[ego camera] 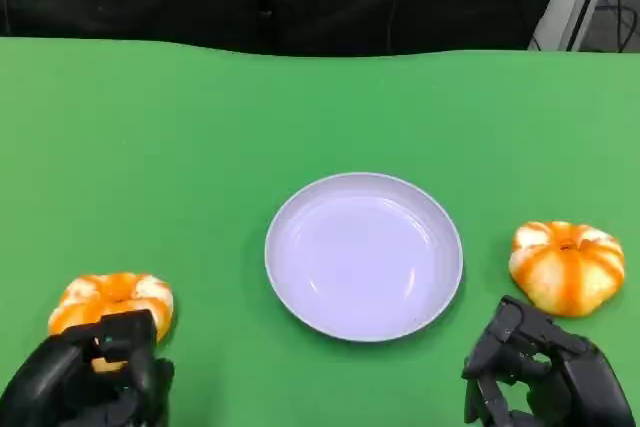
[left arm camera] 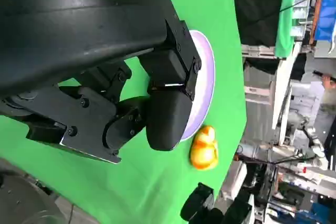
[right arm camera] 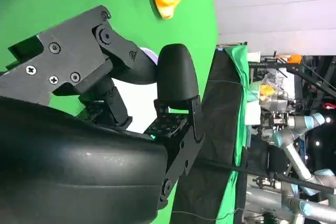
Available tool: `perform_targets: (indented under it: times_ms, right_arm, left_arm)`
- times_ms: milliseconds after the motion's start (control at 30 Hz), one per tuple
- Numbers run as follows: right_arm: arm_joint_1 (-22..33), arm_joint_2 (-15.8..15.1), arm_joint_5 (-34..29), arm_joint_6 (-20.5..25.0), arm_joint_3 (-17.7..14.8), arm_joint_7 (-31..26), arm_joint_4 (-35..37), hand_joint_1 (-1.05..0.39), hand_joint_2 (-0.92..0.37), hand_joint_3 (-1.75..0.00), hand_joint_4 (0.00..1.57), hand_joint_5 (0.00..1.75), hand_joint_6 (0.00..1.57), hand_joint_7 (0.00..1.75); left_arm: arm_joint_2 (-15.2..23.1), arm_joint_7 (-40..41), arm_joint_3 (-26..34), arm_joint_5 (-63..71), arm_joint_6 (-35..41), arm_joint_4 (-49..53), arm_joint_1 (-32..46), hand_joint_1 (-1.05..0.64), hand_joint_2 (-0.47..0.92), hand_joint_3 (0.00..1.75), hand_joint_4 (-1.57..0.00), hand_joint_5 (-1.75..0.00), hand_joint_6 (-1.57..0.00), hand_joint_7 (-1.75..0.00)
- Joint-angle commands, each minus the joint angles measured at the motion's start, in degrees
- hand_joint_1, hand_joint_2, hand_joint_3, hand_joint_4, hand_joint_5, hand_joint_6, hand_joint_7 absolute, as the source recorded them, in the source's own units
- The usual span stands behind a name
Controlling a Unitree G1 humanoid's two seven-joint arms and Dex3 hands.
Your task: Grasp the bread from the table and place it into the plate.
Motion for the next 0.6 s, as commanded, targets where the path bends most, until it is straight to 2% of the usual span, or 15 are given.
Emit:
perform_targets:
  times_ms: [33, 133, 167, 200, 233, 300, 600]
  right_arm:
    - [0.37, -0.47, 0.25, 1.06, -0.25, -0.54, -0.95, -0.14, -0.62, -1.10, 0.81, 1.75, 0.75, 1.53]
    - [0.39, -0.48, 0.24, 1.20, -0.23, -0.58, -1.05, -0.13, -0.62, -1.09, 0.81, 1.75, 0.75, 1.53]
    - [0.21, -0.60, 0.15, 0.93, -0.32, -0.55, -0.88, -0.13, -0.62, -1.09, 0.81, 1.75, 0.75, 1.53]
    - [0.05, -0.67, 0.20, 0.60, -0.40, -0.45, -0.67, -0.13, -0.63, -1.09, 0.82, 1.75, 0.75, 1.53]
    - [-0.08, -0.74, 0.27, 0.28, -0.46, -0.33, -0.49, -0.13, -0.63, -1.10, 0.82, 1.75, 0.75, 1.53]
    - [-0.18, -0.79, 0.37, 0.02, -0.51, -0.19, -0.33, -0.13, -0.63, -1.10, 0.82, 1.75, 0.75, 1.53]
    - [-0.19, -0.73, 0.36, -0.05, -0.59, -0.07, -0.28, -0.13, -0.63, -1.11, 0.81, 1.75, 0.75, 1.52]
  left_arm:
    - [1.89, 4.37, 0.07, 7.85, -10.66, 0.17, 1.02, -0.23, 0.78, 0.43, -0.82, -0.97, -1.02, -0.51]
    - [1.98, 4.96, -0.27, 8.22, -12.05, 0.92, 0.96, -0.24, 0.80, 0.37, -0.82, -0.93, -1.04, -0.43]
    - [4.66, 10.04, 0.54, 17.99, -16.68, -0.77, 1.46, -0.24, 0.81, 0.37, -0.82, -0.93, -1.04, -0.42]
    - [6.96, 14.67, 1.31, 26.69, -20.45, -2.30, 1.85, -0.48, 0.86, 0.34, -0.50, -0.58, -0.75, -0.23]
    - [8.70, 18.69, 1.91, 33.66, -23.38, -3.32, 2.06, -0.65, 0.90, 0.33, -0.30, -0.29, -0.54, -0.09]
    - [9.95, 22.71, 2.07, 39.26, -25.57, -3.68, 2.15, -0.74, 0.91, 0.32, -0.19, -0.13, -0.43, -0.02]
    - [12.22, 29.52, -0.55, 42.26, -26.74, -2.36, 2.34, -0.78, 0.92, 0.32, -0.16, -0.06, -0.39, 0.00]
